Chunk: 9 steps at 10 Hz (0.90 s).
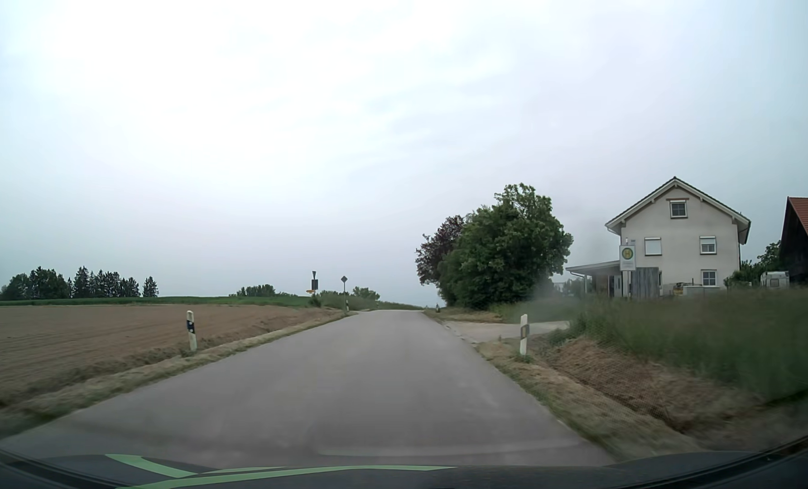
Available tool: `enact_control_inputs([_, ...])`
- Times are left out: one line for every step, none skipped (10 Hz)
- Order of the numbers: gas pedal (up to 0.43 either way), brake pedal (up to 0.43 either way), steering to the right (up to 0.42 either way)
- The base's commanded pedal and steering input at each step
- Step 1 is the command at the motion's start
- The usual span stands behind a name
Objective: Follow the waypoints while adhering to traffic rules and regulations
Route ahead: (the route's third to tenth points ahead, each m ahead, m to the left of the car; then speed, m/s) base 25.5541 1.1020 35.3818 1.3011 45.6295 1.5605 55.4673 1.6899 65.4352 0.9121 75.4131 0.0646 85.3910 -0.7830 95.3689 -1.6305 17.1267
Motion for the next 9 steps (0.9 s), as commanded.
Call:
enact_control_inputs([0.15,0.0,-0.003])
enact_control_inputs([0.15,0.0,-0.001])
enact_control_inputs([0.15,0.0,-0.001])
enact_control_inputs([0.15,0.0,-0.001])
enact_control_inputs([0.15,0.0,0.0])
enact_control_inputs([0.15,0.0,0.001])
enact_control_inputs([0.15,0.0,0.001])
enact_control_inputs([0.15,0.0,0.002])
enact_control_inputs([0.15,0.0,0.002])
